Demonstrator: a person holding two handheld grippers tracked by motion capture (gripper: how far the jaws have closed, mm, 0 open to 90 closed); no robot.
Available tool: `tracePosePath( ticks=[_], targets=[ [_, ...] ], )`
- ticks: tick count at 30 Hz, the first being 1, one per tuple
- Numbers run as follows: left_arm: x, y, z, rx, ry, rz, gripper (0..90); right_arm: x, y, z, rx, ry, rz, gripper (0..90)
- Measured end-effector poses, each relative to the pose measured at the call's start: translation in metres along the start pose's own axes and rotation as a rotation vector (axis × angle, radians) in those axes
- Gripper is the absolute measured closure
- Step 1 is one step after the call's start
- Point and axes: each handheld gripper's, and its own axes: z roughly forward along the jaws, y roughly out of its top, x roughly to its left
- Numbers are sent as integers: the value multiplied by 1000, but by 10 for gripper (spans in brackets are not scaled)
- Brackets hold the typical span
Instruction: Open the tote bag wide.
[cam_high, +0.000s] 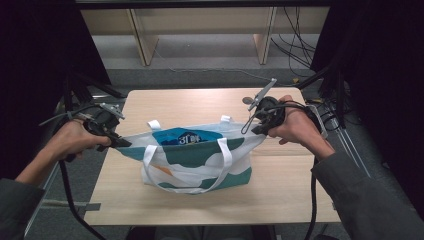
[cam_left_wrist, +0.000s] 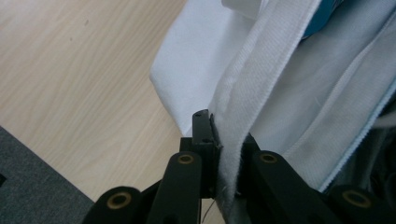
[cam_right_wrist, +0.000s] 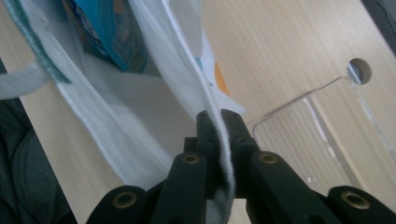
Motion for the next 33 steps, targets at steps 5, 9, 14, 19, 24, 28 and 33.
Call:
tracePosePath(
  ticks=[5, 9, 14, 19, 24, 28, 33],
  targets=[
    [4, -6, 22, -37, -16, -62, 850, -1, -8, 17, 1, 13, 20, 874],
    [8, -13, 39, -44, -32, -85, 849, -1, -16, 33, -1, 36, 36, 874],
    [12, -20, 60, -56, -26, -107, 849, 0, -25, 53, 0, 51, 50, 873],
    [12, -29, 80, -58, -16, -115, 848, 3, -36, 73, -7, 67, 64, 873],
    [13, -37, 100, -56, -28, -134, 847, 8, -50, 99, 10, 87, 93, 873],
    [14, -41, 116, -47, -27, -147, 847, 11, -57, 114, 14, 83, 102, 873],
    [12, -44, 132, -39, -26, -166, 847, 14, -71, 143, 40, 79, 106, 873]
  ],
)
